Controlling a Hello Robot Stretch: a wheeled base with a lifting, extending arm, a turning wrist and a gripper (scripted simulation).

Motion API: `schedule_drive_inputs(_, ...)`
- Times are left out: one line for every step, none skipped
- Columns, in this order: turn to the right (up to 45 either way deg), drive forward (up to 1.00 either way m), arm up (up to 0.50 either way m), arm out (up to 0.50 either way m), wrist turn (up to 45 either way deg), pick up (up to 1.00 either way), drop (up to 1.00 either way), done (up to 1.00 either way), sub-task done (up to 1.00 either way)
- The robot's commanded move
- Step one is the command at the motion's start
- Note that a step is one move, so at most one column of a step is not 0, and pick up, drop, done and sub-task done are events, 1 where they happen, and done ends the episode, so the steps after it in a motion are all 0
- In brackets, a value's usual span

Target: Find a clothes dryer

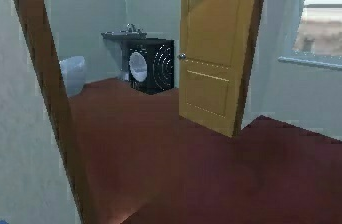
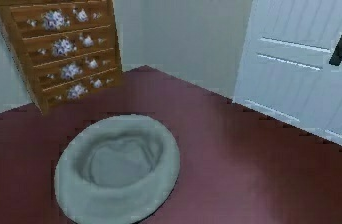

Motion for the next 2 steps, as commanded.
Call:
schedule_drive_inputs(0.0,1.00,0.00,0.00,0.0,0.00,0.00,0.00,0.00)
schedule_drive_inputs(6.0,0.00,0.00,0.00,0.0,0.00,0.00,0.00,0.00)
